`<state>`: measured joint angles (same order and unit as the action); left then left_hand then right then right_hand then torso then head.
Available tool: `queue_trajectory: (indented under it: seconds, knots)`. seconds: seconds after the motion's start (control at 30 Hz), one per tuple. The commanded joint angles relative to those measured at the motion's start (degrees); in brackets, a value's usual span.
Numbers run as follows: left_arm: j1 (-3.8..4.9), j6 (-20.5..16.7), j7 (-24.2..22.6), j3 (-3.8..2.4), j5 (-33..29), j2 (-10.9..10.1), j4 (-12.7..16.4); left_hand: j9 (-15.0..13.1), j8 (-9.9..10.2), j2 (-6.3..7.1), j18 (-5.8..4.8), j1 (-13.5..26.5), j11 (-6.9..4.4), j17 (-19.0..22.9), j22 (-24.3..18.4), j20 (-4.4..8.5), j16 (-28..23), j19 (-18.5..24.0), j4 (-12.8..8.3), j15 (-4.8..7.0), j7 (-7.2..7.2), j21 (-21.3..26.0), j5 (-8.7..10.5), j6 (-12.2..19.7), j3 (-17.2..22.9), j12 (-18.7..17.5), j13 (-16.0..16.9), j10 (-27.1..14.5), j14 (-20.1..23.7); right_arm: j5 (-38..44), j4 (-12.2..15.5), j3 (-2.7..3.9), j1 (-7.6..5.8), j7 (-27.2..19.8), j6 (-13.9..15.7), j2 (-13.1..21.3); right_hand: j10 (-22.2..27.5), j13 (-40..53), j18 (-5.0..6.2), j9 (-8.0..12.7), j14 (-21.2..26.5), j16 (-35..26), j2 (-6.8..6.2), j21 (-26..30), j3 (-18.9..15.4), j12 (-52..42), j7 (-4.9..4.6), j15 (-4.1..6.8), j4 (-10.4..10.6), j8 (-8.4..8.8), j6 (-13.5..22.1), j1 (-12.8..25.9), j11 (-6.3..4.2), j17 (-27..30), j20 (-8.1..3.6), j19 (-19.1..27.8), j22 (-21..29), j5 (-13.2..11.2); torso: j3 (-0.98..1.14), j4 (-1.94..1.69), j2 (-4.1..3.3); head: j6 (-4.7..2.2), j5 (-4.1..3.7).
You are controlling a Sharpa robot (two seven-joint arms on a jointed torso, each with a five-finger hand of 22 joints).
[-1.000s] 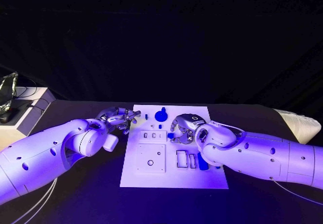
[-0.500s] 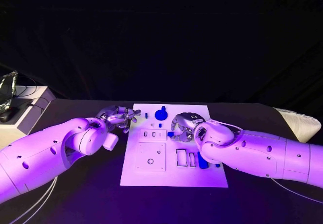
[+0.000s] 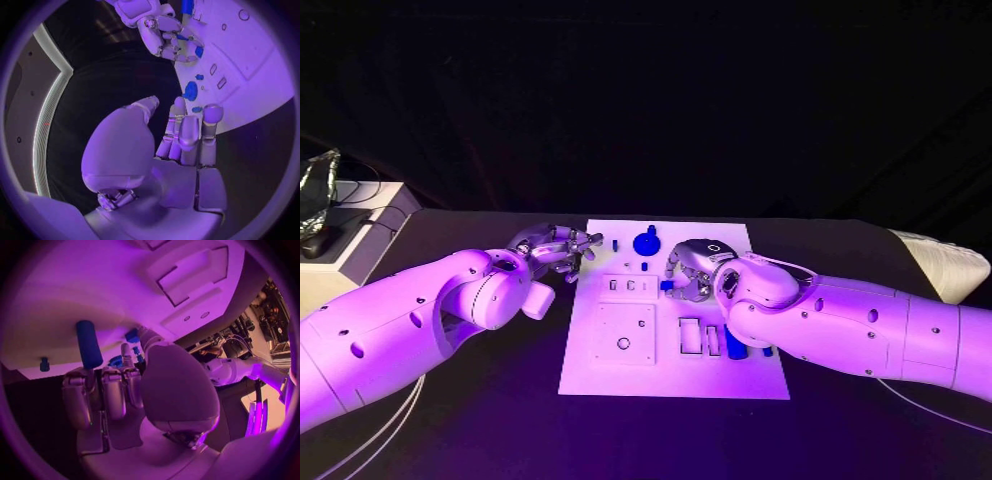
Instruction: Assemble the parts on the task board
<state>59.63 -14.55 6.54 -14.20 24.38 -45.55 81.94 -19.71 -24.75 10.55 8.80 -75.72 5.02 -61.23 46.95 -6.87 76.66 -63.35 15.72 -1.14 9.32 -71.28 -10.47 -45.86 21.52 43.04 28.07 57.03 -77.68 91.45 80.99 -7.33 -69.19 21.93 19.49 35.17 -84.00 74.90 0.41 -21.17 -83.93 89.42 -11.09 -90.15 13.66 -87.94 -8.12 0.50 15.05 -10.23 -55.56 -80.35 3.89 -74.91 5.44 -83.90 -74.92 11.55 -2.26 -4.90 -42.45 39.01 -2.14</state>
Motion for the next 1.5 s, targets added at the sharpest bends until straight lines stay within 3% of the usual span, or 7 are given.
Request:
queue_trajectory:
  seconds: [0.03,0.23,0.37,0.63,0.93,1.23,1.5]
  knots:
    - [0.02,0.9,-0.7,-0.03,0.2,0.1,0.0,0.0,-0.3,-0.06,-0.58,-0.5,-0.17,0.0,0.0,0.03,-0.1,0.4,0.0,0.12,0.14,0.3,-0.04,0.3,0.3,-0.4,-0.1,-0.4,0.3,-0.1,-0.1,-0.23,0.43,-0.5,-2.7,-0.1,-4.2,13.4,-0.41,0.0,-5.7,0.1,0.27,0.2,1.0,-0.3,0.02,0.13,0.0,-0.49,-0.7,-1.0,-0.38,-13.5,-0.04,-6.1,-15.1,1.5,0.02,0.09,-0.02,0.21,0.00]
    - [0.01,0.9,-0.8,-0.03,0.2,0.2,-0.1,0.0,-0.3,-0.13,-0.57,-0.6,-0.17,0.0,0.0,0.03,-0.2,0.4,0.0,0.12,0.15,0.3,-0.06,0.3,0.4,-0.4,-0.2,-0.4,0.3,-0.2,0.0,-0.24,0.46,-0.8,-3.9,-0.1,-4.3,13.4,-0.41,0.0,-5.7,0.1,0.54,0.2,3.8,-0.3,0.52,0.58,-0.5,-1.12,-1.9,-1.9,-0.84,-13.4,-0.45,-6.1,-15.1,5.0,-0.01,0.05,-0.02,0.36,-0.05]
    - [0.00,0.9,-0.8,-0.03,0.2,0.2,-0.2,0.0,-0.3,-0.13,-0.57,-0.6,-0.17,0.0,0.0,0.03,-0.2,0.4,0.0,0.12,0.15,0.3,-0.06,0.3,0.4,-0.4,-0.2,-0.4,0.3,-0.2,0.0,-0.24,0.46,-0.9,-4.5,0.0,-4.3,13.5,-0.41,0.0,-5.7,0.1,0.42,0.2,4.4,-0.3,0.62,0.67,-0.6,-1.29,-2.1,-2.0,-0.93,-13.4,-0.54,-6.1,-15.1,5.5,0.03,0.03,0.02,0.47,-0.02]
    - [-0.01,0.9,-0.8,-0.03,0.2,0.3,-0.2,0.0,-0.3,-0.13,-0.57,-0.6,-0.17,0.0,0.0,0.03,-0.2,0.4,0.0,0.12,0.15,0.3,-0.06,0.3,0.4,-0.4,-0.2,-0.4,0.3,-0.2,0.1,-0.25,0.46,-1.2,-3.7,0.1,-4.4,13.5,-0.41,-0.2,-5.7,0.1,0.59,0.2,5.5,-0.4,0.95,0.90,-0.8,-1.86,-2.9,-1.9,-1.21,-13.4,-0.74,-6.1,-15.1,5.7,0.03,0.07,0.09,0.57,0.06]
    - [-0.02,0.9,-0.8,-0.03,0.2,0.3,-0.3,0.0,-0.3,-0.20,-0.57,-0.8,-0.15,0.0,0.0,0.03,-0.2,0.4,0.0,0.12,0.19,0.3,-0.05,0.3,0.6,-0.4,-0.3,-0.4,0.3,0.1,0.5,-0.24,0.46,-2.1,-0.6,0.2,-4.7,13.8,-0.41,-0.6,-5.7,0.1,1.44,0.2,7.3,-0.7,1.53,1.35,-0.9,-2.85,-3.8,-1.1,-1.72,-13.5,-1.14,-6.1,-15.1,5.6,0.04,0.03,0.08,0.42,0.09]
    - [-0.04,1.0,-0.8,-0.02,0.2,0.3,-0.3,0.0,-0.3,-0.20,-0.57,-0.8,-0.15,0.0,0.0,0.03,-0.2,0.4,0.0,0.12,0.19,0.3,-0.05,0.3,0.6,-0.4,-0.3,-0.4,0.3,1.7,1.0,-0.23,0.37,-1.1,-2.4,-0.1,-4.5,13.6,-0.41,-0.8,-5.7,0.1,0.63,0.2,7.5,-0.5,1.75,1.57,-1.0,-3.32,-3.9,-0.4,-1.93,-13.5,-1.36,-6.1,-15.1,5.0,0.01,0.06,0.07,0.42,0.16]
    - [-0.06,1.2,-0.9,-0.02,0.9,0.3,-0.3,0.1,-0.3,-0.20,-0.57,-0.9,-0.13,0.1,0.0,0.02,-0.2,0.5,-0.1,0.10,0.21,0.3,-0.04,0.3,0.6,-0.4,-0.3,-0.4,0.3,2.7,2.6,-0.18,-0.03,-0.5,-1.8,0.5,-4.5,13.6,-0.41,-0.8,-5.7,0.1,0.38,0.2,7.5,-0.5,1.75,1.59,-1.1,-3.37,-3.8,-0.2,-1.95,-13.5,-1.40,-6.1,-15.1,4.9,0.02,0.13,0.11,0.39,0.16]
